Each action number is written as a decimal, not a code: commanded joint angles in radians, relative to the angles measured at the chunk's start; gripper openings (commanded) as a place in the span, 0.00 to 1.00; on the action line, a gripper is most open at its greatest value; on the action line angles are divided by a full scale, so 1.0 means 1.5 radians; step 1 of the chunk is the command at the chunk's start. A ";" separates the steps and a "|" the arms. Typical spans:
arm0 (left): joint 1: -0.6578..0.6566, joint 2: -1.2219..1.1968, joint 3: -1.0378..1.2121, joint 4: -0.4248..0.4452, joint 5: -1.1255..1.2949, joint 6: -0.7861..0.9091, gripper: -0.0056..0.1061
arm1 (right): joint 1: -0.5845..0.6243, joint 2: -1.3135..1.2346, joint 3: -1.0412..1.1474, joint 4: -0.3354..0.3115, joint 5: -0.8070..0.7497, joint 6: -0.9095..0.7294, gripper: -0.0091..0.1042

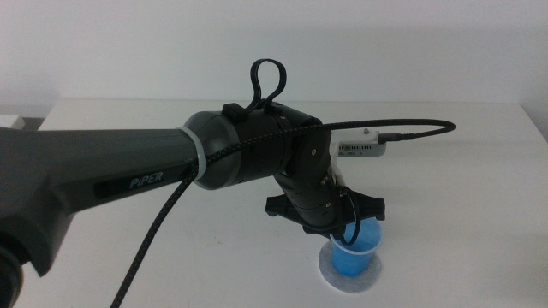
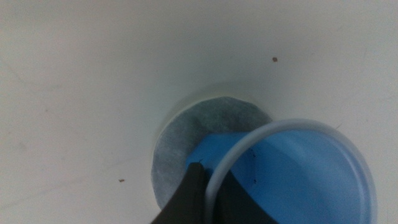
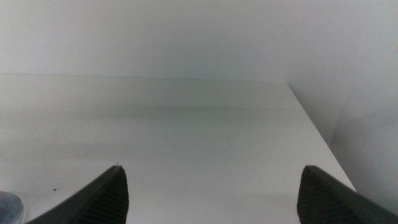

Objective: Place an empty cup on a cup mat.

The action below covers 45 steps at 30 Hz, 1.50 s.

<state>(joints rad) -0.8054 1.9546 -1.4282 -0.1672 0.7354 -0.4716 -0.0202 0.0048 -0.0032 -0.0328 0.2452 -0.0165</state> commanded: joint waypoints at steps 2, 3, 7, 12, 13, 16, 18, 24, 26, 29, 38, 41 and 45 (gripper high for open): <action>-0.003 -0.003 0.000 -0.009 0.006 0.002 0.06 | 0.002 -0.003 0.002 -0.004 -0.005 -0.003 0.90; -0.003 -0.003 0.000 -0.009 0.009 0.002 0.07 | 0.002 -0.003 0.002 -0.004 -0.005 -0.003 0.90; -0.002 -0.003 0.000 -0.012 0.019 0.002 0.16 | 0.002 -0.003 0.002 -0.004 -0.005 -0.003 0.90; -0.002 -0.003 0.000 -0.008 0.020 0.002 0.44 | 0.002 -0.003 0.002 -0.004 -0.005 -0.003 0.90; -0.002 -0.003 0.000 -0.006 0.020 0.004 0.52 | 0.002 -0.003 0.002 -0.004 -0.005 -0.003 0.90; 0.000 -0.008 -0.004 -0.006 0.036 0.040 0.75 | 0.002 -0.003 0.002 -0.004 -0.005 -0.003 0.90; 0.010 -0.025 -0.018 -0.011 0.081 0.054 0.89 | 0.002 -0.003 0.002 -0.004 -0.005 -0.003 0.90; 0.066 -0.173 -0.033 -0.049 0.178 0.241 0.89 | 0.002 -0.003 0.002 -0.004 -0.005 -0.003 0.90; 0.078 -0.233 -0.026 -0.006 0.220 0.277 0.89 | 0.002 -0.003 0.002 -0.004 -0.005 -0.003 0.90; 0.084 -0.317 -0.014 0.101 0.324 0.212 0.89 | 0.002 -0.003 0.002 -0.004 -0.005 -0.003 0.90; 0.086 -0.581 0.152 0.283 0.324 0.126 0.89 | 0.002 -0.003 0.002 -0.004 -0.005 -0.003 0.90; 0.086 -0.673 0.250 0.337 0.254 0.092 0.89 | 0.002 -0.003 0.002 -0.004 -0.005 -0.003 0.90; 0.152 -0.789 0.418 0.336 0.081 0.001 0.89 | 0.002 -0.003 0.002 -0.004 -0.005 -0.003 0.90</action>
<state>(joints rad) -0.6152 0.8275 -0.8812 0.3461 0.9664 -0.4091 -0.0202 0.0048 -0.0032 -0.0328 0.2452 -0.0165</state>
